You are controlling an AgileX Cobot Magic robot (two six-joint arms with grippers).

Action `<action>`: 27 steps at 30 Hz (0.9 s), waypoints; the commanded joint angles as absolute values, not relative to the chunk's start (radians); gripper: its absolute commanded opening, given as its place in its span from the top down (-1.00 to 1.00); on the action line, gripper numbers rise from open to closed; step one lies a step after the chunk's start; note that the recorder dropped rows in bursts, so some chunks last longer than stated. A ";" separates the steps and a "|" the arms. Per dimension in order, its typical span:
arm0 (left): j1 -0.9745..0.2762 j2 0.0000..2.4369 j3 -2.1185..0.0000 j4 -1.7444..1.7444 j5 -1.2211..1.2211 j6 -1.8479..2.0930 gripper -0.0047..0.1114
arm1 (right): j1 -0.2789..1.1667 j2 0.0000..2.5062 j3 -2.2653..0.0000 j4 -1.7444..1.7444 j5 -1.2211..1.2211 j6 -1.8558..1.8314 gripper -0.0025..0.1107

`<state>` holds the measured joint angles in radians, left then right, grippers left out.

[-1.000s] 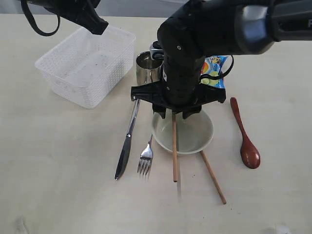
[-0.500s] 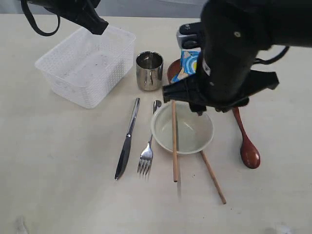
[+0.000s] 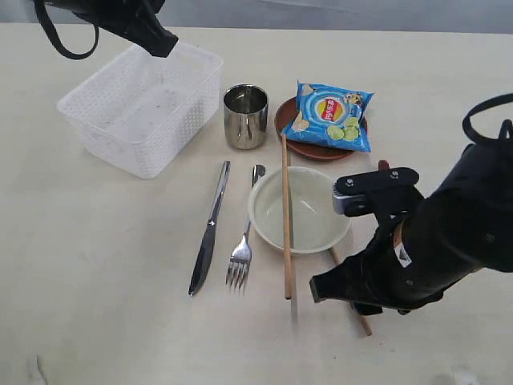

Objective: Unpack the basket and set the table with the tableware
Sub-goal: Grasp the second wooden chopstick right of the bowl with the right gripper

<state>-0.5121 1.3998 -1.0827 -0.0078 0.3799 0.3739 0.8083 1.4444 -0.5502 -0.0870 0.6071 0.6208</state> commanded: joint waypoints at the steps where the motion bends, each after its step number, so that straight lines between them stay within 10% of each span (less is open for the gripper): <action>1: -0.510 1.395 -1.077 -0.011 0.378 0.369 0.92 | 0.809 1.468 -0.518 -0.062 0.549 0.568 0.16; 13: -0.510 1.395 -1.077 -0.011 0.371 0.369 0.92 | 0.809 1.595 -0.522 -0.050 0.478 0.553 0.19; 20: -0.510 1.395 -1.077 -0.011 0.371 0.369 0.92 | 0.809 1.597 -0.522 -0.049 0.472 0.601 0.95; 27: -0.510 1.395 -1.077 -0.011 0.371 0.369 0.92 | 0.809 1.590 -0.522 -0.063 0.483 0.712 0.96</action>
<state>-0.5121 1.3998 -1.0827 -0.0078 0.3742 0.3739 0.8083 1.5793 -0.5290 -0.0581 0.4833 0.6805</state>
